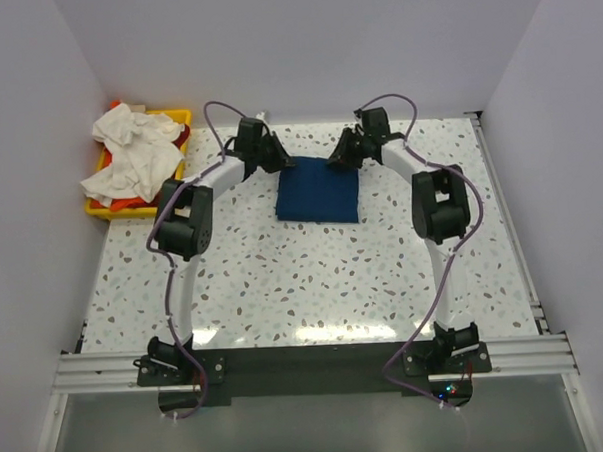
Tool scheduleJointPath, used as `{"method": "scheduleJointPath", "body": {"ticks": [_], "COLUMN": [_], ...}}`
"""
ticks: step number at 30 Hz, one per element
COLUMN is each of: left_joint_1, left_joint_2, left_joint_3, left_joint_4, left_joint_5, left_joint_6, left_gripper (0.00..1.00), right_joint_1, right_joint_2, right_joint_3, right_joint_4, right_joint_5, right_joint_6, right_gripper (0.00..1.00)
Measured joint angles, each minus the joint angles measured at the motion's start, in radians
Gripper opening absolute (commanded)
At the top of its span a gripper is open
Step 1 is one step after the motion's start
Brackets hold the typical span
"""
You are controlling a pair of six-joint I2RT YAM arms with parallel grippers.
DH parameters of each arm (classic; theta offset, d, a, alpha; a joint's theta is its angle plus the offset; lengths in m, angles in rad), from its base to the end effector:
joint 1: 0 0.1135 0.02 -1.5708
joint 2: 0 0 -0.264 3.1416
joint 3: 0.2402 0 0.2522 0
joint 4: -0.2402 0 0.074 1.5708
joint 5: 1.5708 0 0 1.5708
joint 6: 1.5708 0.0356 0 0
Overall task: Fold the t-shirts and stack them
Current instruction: Fold the tshirt, then neatly place the folded tshirt to the corner
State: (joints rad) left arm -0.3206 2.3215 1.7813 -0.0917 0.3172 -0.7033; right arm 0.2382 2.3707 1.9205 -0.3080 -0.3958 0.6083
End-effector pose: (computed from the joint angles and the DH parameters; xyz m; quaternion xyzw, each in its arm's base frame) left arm 0.4976 -0.1769 0.1683 -0.0973 0.8781 -0.3416 0.3204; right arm 0.5153 0.1392 0.1714 0.0893 0.8996 0.3238 0.2791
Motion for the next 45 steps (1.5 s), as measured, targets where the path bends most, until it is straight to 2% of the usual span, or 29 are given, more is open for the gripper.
{"method": "scheduleJointPath", "body": {"ticks": [7,13,20,23,28,33,37,45], "left_joint_1": [0.035,0.063,0.07,0.07,0.06,-0.004,-0.092,-0.216], "left_joint_2": [0.127,0.135,0.123,0.085,-0.068,-0.167,-0.173,-0.093], "left_joint_3": [0.083,0.099,0.106,0.098,0.02,-0.023,-0.059,-0.073], "left_joint_4": [0.003,0.003,-0.009,-0.019,-0.028,-0.02,-0.015,-0.023], "left_joint_5": [-0.003,-0.006,-0.012,-0.025,-0.051,-0.072,-0.079,-0.076], "left_joint_6": [-0.001,-0.011,-0.009,-0.006,0.008,0.013,0.014,0.014], "left_gripper": [0.11,0.11,0.16,0.16,0.17,0.17,0.17,0.16], "right_joint_1": [-0.082,-0.123,-0.128,-0.129,-0.134,-0.137,-0.129,-0.079], "right_joint_2": [0.085,0.109,0.104,0.058,-0.131,-0.292,-0.308,-0.248], "right_joint_3": [0.036,0.056,0.061,0.035,-0.081,-0.194,-0.268,-0.326], "right_joint_4": [0.036,0.064,0.065,0.04,0.008,0.019,0.016,-0.011], "right_joint_5": [-0.062,-0.094,-0.116,-0.076,0.016,0.064,0.101,0.154], "right_joint_6": [0.083,0.136,0.145,0.125,0.083,0.037,-0.005,-0.071], "right_gripper": [0.28,0.34,0.42,0.46,0.57,0.68,0.75,0.76]}}
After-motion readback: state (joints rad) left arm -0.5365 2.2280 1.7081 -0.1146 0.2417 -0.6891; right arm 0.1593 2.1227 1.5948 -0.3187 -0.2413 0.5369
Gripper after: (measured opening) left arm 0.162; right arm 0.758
